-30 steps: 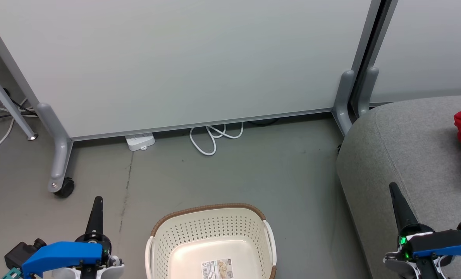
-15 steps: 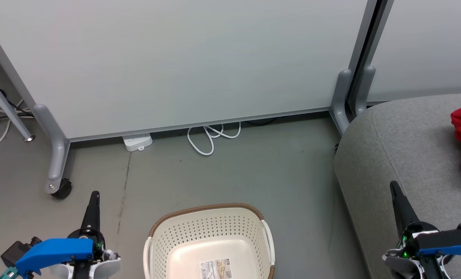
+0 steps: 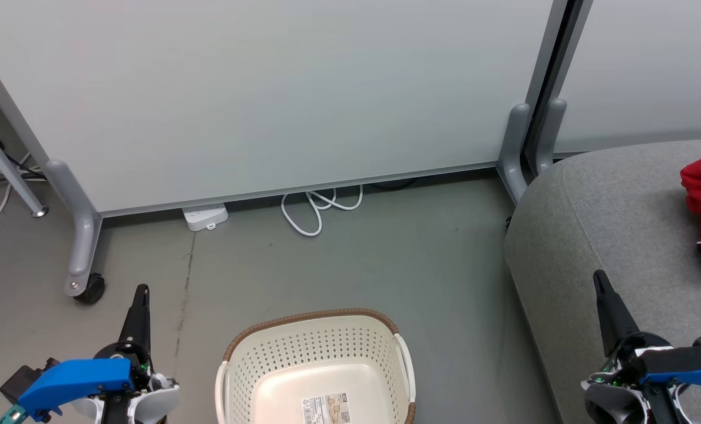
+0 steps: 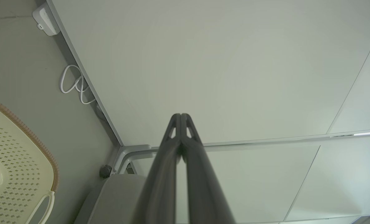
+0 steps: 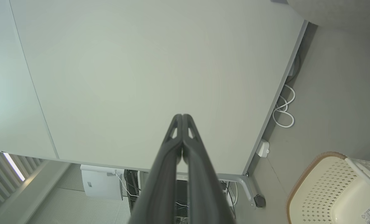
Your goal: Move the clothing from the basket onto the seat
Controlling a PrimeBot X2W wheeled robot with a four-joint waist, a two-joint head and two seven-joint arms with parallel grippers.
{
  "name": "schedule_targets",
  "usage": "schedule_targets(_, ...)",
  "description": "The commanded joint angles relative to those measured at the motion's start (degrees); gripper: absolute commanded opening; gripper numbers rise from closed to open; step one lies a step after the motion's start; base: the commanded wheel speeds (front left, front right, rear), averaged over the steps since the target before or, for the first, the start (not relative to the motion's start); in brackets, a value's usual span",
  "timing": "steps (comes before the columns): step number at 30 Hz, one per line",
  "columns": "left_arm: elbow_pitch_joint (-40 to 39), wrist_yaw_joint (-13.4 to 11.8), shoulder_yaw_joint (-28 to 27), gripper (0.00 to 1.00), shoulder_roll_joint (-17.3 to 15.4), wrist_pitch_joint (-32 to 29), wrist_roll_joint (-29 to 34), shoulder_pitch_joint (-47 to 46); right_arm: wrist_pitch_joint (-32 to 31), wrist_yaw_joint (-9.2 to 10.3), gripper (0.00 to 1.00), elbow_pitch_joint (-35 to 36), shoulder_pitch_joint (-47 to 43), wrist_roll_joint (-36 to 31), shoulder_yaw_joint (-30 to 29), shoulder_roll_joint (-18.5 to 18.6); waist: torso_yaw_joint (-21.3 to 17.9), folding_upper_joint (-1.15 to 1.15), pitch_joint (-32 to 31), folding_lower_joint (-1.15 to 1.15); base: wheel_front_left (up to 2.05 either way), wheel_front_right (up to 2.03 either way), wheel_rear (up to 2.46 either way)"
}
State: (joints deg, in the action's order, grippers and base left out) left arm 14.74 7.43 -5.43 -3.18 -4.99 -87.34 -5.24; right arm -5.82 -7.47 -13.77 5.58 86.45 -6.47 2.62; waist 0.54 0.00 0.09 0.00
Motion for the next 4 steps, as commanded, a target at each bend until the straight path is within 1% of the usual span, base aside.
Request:
schedule_targets(1,-0.38,0.09,-0.57,0.0,0.11,-0.47,-1.13,-1.11,-0.24,-0.03,0.0,-0.05,0.64,1.37,-0.12,0.41,-0.07,0.0,0.01,0.0,0.0,0.0,0.0)
schedule_targets(4,-0.49,0.09,-0.75,0.0,0.17,-0.79,-2.12,-1.08,-0.4,-0.03,0.0,-0.15,0.77,2.58,-0.12,0.41,-0.18,0.0,0.02,0.0,0.0,0.0,0.0)
